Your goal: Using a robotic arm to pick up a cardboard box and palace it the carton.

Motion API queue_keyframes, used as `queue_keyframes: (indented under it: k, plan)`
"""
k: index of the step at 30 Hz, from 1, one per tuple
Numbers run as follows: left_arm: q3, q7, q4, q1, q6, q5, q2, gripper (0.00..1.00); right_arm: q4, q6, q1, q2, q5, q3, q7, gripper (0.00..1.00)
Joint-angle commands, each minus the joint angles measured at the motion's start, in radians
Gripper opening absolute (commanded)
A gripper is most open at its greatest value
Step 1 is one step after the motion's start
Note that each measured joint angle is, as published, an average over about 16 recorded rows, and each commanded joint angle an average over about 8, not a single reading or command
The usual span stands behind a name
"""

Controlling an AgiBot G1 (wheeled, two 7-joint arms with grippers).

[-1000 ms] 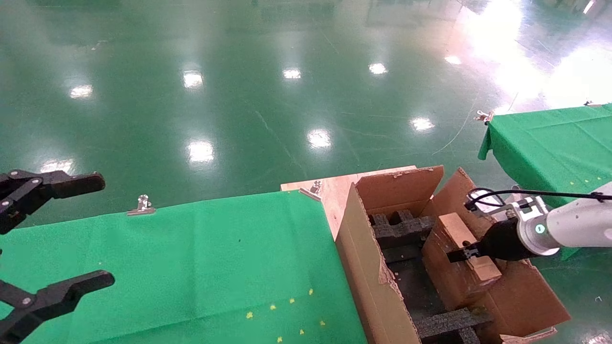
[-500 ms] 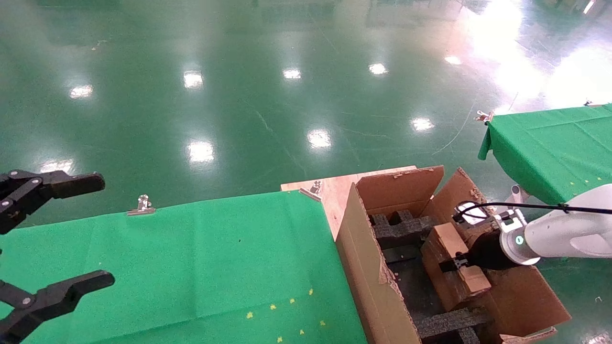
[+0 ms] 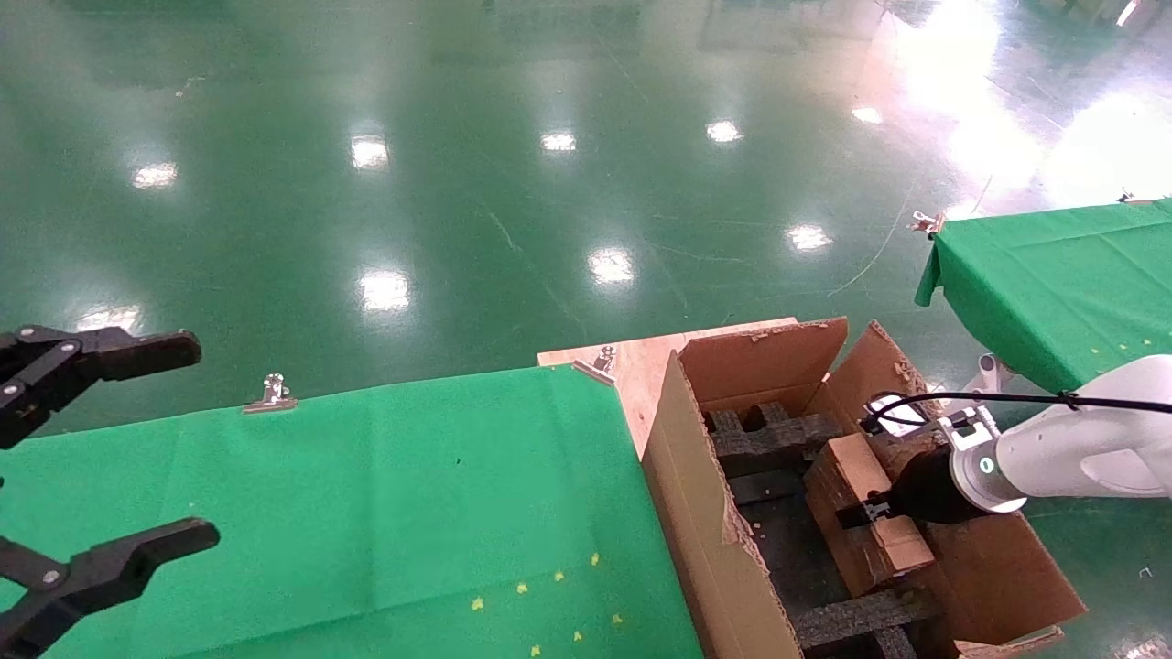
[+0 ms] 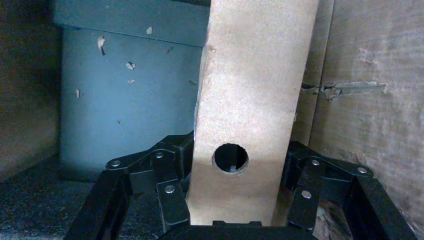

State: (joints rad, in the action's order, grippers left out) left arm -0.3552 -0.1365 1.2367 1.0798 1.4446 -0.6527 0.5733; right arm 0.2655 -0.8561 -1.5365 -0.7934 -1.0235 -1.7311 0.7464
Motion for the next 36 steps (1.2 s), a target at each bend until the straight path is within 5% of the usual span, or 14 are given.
queue_keyframes:
  k: [1,24,36]
  plan:
    - [0.000,0.000,0.000,0.000,0.000,0.000,0.000,1.00,0.003,0.000,-0.001,0.002,0.000,-0.001,0.002,1.00]
    - [0.000,0.000,0.000,0.000,0.000,0.000,0.000,1.00,0.073,-0.015,-0.092,0.058,-0.034,-0.011,-0.002,1.00]
    - [0.000,0.000,0.000,0.000,0.000,0.000,0.000,1.00,0.325,-0.027,-0.317,0.179,-0.069,0.014,-0.007,1.00]
